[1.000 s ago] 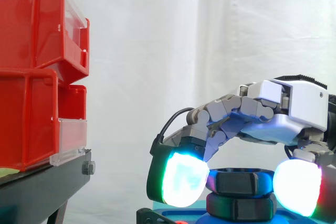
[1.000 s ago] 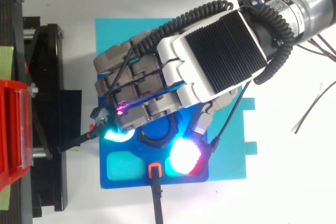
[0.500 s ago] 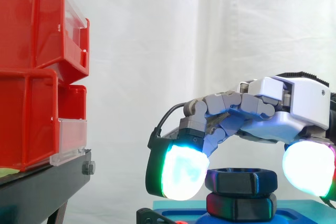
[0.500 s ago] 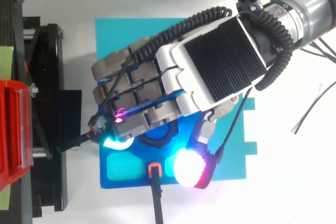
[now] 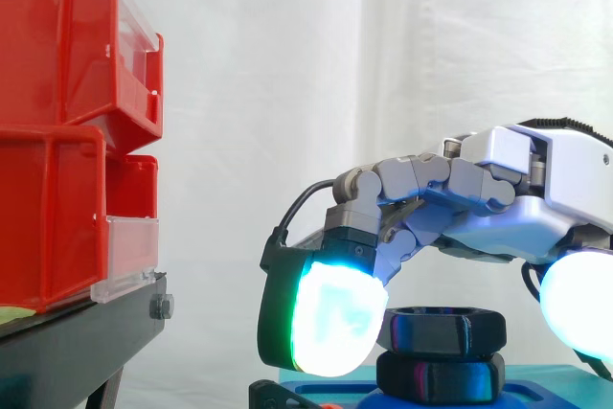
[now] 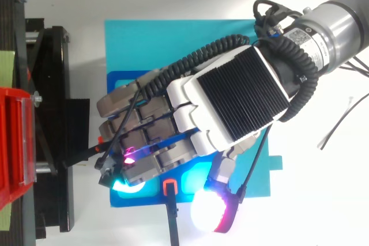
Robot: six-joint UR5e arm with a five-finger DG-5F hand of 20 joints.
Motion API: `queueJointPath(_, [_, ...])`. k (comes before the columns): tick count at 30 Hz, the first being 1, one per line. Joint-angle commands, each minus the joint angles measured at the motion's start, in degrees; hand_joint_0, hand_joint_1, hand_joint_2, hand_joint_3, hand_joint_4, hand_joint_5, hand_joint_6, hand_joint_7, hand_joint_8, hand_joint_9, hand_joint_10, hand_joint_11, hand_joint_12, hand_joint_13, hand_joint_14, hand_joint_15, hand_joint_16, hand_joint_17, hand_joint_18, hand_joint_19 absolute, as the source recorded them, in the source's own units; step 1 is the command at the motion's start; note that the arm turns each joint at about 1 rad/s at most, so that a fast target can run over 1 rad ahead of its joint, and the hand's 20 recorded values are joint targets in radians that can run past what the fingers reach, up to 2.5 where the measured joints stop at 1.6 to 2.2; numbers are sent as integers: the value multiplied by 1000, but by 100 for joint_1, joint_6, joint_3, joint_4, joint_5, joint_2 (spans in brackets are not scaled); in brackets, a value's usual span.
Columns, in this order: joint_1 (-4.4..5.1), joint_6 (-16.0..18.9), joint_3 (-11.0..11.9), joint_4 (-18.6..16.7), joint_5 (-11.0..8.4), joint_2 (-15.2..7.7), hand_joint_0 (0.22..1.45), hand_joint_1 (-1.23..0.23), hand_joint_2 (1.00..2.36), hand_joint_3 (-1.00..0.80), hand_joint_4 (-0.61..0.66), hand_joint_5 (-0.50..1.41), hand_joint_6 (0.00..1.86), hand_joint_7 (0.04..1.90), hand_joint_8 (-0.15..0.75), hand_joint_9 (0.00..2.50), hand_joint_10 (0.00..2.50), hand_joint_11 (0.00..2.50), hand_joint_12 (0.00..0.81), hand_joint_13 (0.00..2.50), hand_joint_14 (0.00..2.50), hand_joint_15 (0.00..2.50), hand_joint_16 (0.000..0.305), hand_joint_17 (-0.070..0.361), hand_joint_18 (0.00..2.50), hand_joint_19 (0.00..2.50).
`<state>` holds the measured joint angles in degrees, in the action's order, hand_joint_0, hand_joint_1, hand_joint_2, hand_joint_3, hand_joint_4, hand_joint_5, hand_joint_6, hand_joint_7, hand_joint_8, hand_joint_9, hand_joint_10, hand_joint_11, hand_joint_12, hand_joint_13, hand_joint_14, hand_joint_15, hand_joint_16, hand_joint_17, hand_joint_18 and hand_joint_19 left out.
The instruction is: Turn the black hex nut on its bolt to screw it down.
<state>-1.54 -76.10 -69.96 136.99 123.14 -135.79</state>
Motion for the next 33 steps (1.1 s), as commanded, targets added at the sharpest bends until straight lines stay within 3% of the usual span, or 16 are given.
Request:
queueJointPath(1, [13, 8, 0, 21, -18, 0, 388, -350, 1000, -500, 152, -132, 597, 1065, 237, 701, 12, 371, 298, 645, 12, 329, 39, 89, 404, 319])
queueJointPath(12, [-66, 8, 0, 65, 9, 0, 402, -373, 1000, -500, 132, -154, 698, 924, 231, 705, 12, 371, 290, 644, 13, 337, 37, 84, 402, 319])
queueJointPath(23, [-197, 8, 0, 29, 140, 0, 420, -569, 1000, -500, 140, -174, 738, 857, 218, 697, 13, 392, 276, 639, 13, 333, 35, 78, 408, 314])
queueJointPath(33, [-277, 8, 0, -59, 246, 0, 380, -509, 1000, -500, 166, -177, 744, 812, 234, 706, 12, 378, 292, 649, 12, 326, 39, 87, 433, 307])
